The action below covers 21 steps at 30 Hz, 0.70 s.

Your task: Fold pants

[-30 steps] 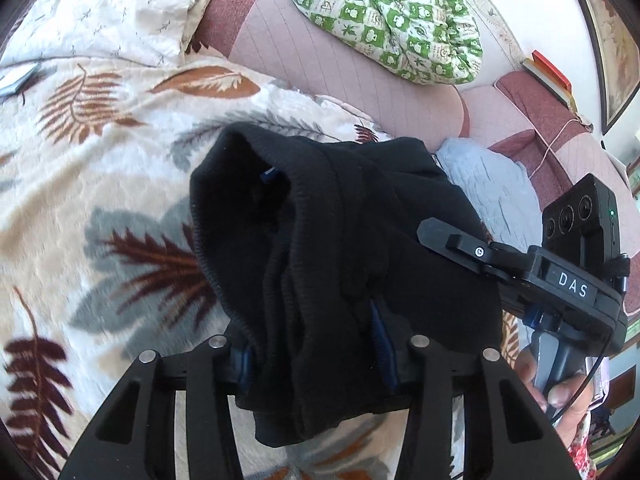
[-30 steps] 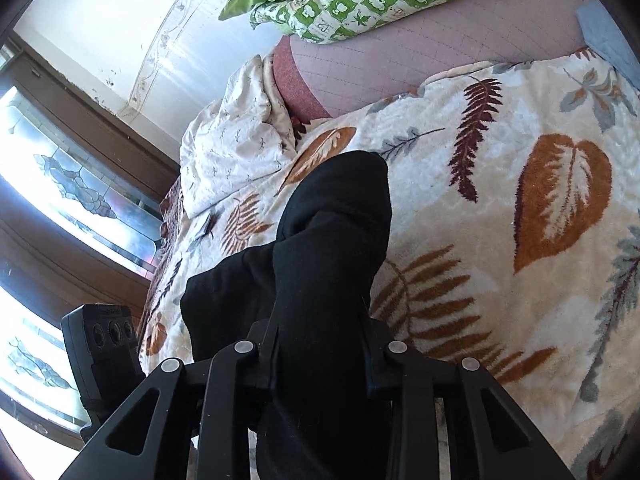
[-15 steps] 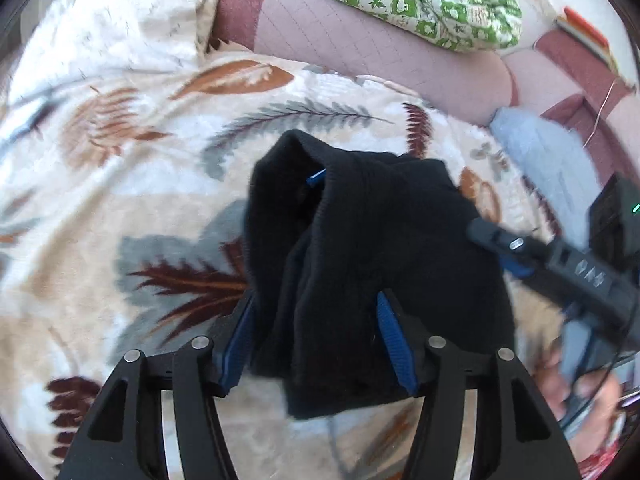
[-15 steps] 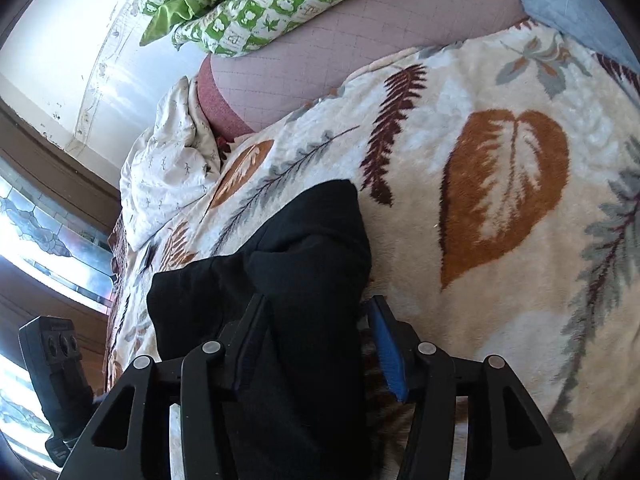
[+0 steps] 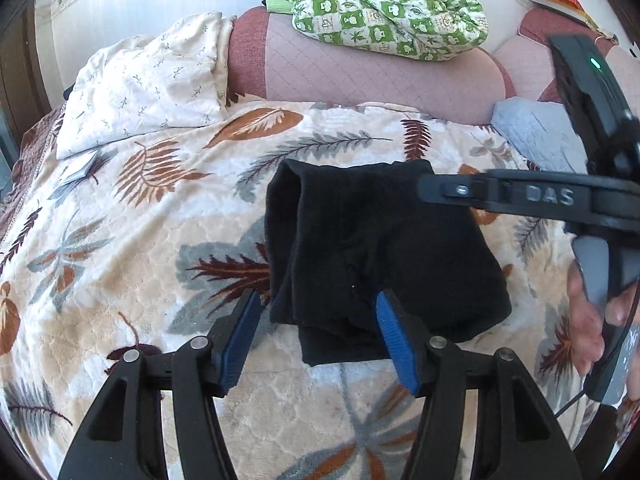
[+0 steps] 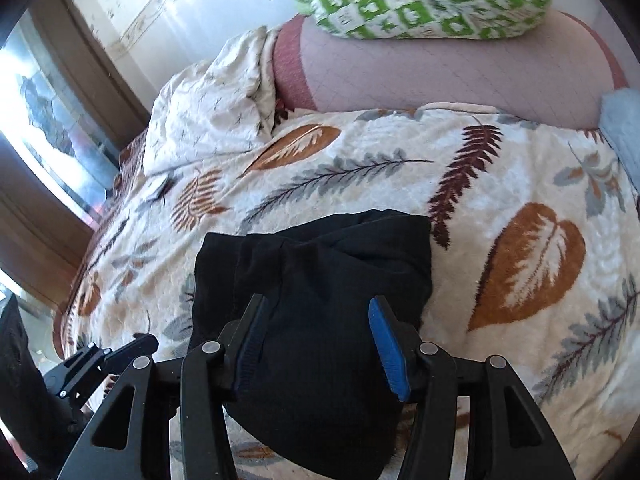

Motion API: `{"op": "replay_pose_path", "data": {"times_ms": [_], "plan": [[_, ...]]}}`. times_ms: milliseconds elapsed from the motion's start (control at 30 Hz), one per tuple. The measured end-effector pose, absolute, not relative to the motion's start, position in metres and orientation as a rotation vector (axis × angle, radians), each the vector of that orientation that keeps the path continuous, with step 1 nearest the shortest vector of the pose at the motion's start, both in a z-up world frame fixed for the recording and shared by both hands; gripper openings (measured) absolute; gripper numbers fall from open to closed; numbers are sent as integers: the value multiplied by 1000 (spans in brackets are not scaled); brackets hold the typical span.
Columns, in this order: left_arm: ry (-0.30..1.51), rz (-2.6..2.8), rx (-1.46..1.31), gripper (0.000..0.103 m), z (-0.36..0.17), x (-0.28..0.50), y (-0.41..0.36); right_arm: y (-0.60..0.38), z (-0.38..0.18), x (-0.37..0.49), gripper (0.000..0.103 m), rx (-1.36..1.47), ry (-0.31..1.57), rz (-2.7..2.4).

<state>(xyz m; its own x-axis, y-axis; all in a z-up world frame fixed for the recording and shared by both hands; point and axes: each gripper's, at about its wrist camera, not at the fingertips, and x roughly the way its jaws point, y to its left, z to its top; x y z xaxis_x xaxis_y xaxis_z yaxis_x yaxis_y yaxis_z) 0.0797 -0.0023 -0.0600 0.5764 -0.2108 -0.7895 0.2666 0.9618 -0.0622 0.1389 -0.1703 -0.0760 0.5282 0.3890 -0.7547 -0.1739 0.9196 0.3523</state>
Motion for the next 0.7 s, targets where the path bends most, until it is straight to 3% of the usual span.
{"op": "replay_pose_path", "data": {"times_ms": [233,400,467,700], "plan": [[903,-245,79,60,-64,74,14,-119,-97,181,58,184,1055,358],[915,-218,64,60,-67,75,29,-94,-122,200,74,123,1111,317],[920,-214,59,60,-69,76,32,-93,-123,199,79,125,1108,315],[934,-217,-10,60,-67,79,50,-136,-79,151,79,217,932,308]]}}
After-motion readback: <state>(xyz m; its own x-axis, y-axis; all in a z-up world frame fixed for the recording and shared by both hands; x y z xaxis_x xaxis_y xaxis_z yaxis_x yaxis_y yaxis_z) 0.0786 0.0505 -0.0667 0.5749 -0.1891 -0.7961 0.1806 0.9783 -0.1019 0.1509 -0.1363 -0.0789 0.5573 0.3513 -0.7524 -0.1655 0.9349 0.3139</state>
